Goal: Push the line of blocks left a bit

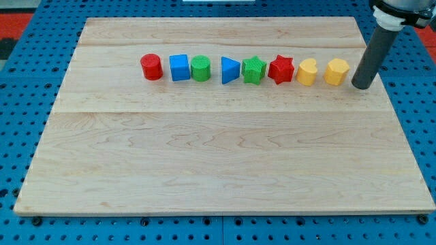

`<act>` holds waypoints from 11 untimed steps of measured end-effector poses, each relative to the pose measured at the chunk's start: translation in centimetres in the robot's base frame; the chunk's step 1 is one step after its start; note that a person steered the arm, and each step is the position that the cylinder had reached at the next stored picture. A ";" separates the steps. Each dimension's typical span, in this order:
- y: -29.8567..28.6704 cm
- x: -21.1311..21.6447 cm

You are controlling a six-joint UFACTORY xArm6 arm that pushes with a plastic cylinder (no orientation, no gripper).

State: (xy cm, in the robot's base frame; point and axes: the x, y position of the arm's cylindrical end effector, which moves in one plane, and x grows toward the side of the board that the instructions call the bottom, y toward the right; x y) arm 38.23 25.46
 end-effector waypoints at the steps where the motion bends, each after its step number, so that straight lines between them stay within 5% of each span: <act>1: 0.9 -2.1; 3: 2.1 -2.2; 4: 0.5 2.5; 5: -8.4 2.4; 6: -11.1 -2.3; 9: -18.4 -2.8; 11: -18.1 -5.1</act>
